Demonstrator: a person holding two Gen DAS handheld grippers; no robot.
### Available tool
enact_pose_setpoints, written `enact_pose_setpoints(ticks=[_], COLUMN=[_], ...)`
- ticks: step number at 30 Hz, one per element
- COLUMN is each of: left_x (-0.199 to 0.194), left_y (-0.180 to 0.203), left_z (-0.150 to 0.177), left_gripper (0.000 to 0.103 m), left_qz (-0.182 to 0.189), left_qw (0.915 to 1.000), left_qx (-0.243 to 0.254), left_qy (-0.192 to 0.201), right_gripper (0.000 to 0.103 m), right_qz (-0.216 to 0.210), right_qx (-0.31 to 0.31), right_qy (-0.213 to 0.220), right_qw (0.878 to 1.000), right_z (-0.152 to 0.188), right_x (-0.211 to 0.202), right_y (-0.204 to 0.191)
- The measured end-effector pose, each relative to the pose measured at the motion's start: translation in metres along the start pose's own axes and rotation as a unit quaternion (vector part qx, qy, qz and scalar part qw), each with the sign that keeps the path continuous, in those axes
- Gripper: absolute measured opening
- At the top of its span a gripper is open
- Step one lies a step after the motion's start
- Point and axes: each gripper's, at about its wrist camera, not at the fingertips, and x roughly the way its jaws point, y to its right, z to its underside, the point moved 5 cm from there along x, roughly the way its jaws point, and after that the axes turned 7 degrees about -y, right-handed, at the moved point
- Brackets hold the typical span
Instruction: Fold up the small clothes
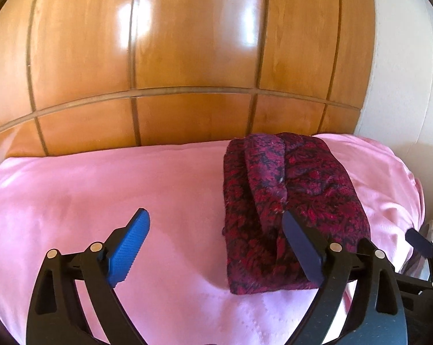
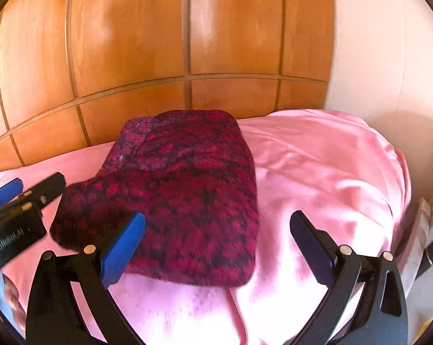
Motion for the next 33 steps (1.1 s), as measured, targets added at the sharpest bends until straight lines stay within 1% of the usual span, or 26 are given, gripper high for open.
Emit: enact_pose_setpoints(ticks=[6,10,14,19,29,33], left_x=[-0.016,-0.025,-0.028,-0.033,-0.034,-0.034], left_y=[-0.014,-0.024,-0.027,-0.026,-0.024,-0.022], left_z=[0.009,0.015,0.02,0.024,0.026,0.027], left_gripper=[0.093,0.098,0.098,0.099,0.099,0.099], left_qz=[-0.011,-0.019,-0.022,-0.018,-0.03,-0.027], left_qw=[0.9998,0.9994,0.9994,0.9994,0.9993,0.9994], left_qx=[-0.014,-0.022,-0.022,-0.019,-0.013,-0.013], left_qy=[0.009,0.018,0.018,0.021,0.015,0.015], right_gripper=[0.1,0.1,0.101,0.1,0.101,0.101], right_qz=[0.01,0.01,0.004,0.007,0.021,0.022], right_qx=[0.007,0.008,0.016,0.012,0.016,0.016], right_qy=[-0.001,-0.002,-0.011,-0.005,0.0,-0.001], right_qw=[1.0,1.0,1.0,1.0,1.0,1.0], right_z=[0.009,0.013,0.014,0.018,0.017,0.017], right_x=[-0.01,-0.015,-0.02,-0.027,-0.026,-0.024], right_y=[-0.002,-0.011,-0.018,-0.024,-0.021,-0.02])
